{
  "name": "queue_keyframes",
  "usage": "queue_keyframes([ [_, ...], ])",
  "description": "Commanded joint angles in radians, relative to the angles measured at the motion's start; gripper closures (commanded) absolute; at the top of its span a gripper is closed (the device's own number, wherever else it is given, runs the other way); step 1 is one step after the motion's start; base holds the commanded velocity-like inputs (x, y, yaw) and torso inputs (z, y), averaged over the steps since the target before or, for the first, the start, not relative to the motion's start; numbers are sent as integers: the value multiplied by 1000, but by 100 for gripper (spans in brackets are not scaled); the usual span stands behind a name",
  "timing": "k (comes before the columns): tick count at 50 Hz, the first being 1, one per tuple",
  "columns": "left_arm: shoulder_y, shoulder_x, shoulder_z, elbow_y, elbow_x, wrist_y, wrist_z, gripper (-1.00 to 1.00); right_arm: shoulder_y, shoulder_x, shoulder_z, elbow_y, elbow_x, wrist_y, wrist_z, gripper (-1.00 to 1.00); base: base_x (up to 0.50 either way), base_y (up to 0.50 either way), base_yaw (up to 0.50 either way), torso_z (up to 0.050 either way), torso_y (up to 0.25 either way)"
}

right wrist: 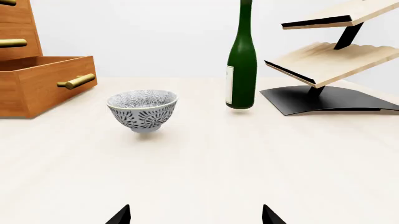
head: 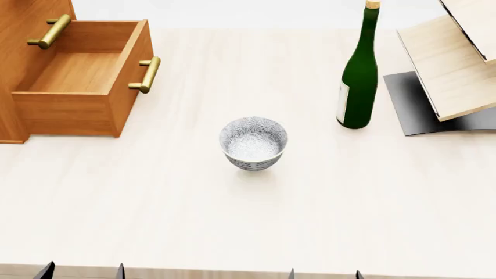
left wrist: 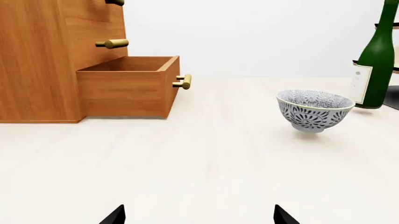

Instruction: Close the bottom drawer of the cabinet.

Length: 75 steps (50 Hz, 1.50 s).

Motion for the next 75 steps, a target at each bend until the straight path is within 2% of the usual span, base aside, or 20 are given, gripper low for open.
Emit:
queue_keyframes([
  [1, 4, -15, 17, 17, -18, -19, -20, -100, -1, 16, -20, -1, 13, -6, 21, -100, 0, 0, 0, 0, 0],
  [15, -3, -51, 54, 19, -58, -53, -62, -100, -2, 45, -62, -5, 71, 3, 70, -100, 0, 0, 0, 0, 0],
  [21, 5, -75, 89, 68, -10, -50, -84, -100, 0, 57, -53, -41, 128, 25, 71, -100, 0, 0, 0, 0, 0],
  [24, 26, -89, 105, 111, 43, -59, -116, -100, -11, 75, -66, -176, 105, 72, 94, -100, 0, 0, 0, 0, 0],
  [26, 33, -97, 93, 169, 16, -121, -104, -100, -21, 84, -67, -295, 120, 146, 103, -100, 0, 0, 0, 0, 0],
  [32, 25, -127, 55, 379, -5, -256, -112, -100, 3, 104, -77, -467, 120, 276, 129, -100, 0, 0, 0, 0, 0],
  [36, 3, -148, 29, 543, 0, -363, -123, -100, 40, 118, -78, -637, 135, 424, 153, -100, 0, 0, 0, 0, 0],
  [44, 13, -165, -12, 720, -13, -465, -138, -100, 94, 138, -73, -846, 168, 615, 185, -100, 0, 0, 0, 0, 0],
  [52, 30, -169, -48, 805, -26, -497, -157, -100, 69, 146, -60, -879, 172, 576, 198, -100, 0, 0, 0, 0, 0],
  [65, 30, -179, -61, 809, -39, -495, -170, -100, 41, 160, -66, -833, 178, 512, 197, -100, 0, 14, 0, 0, 0],
  [75, 29, -188, -49, 796, -32, -483, -179, -100, 39, 174, -79, -813, 173, 490, 199, -100, 0, 471, 0, 0, 0],
])
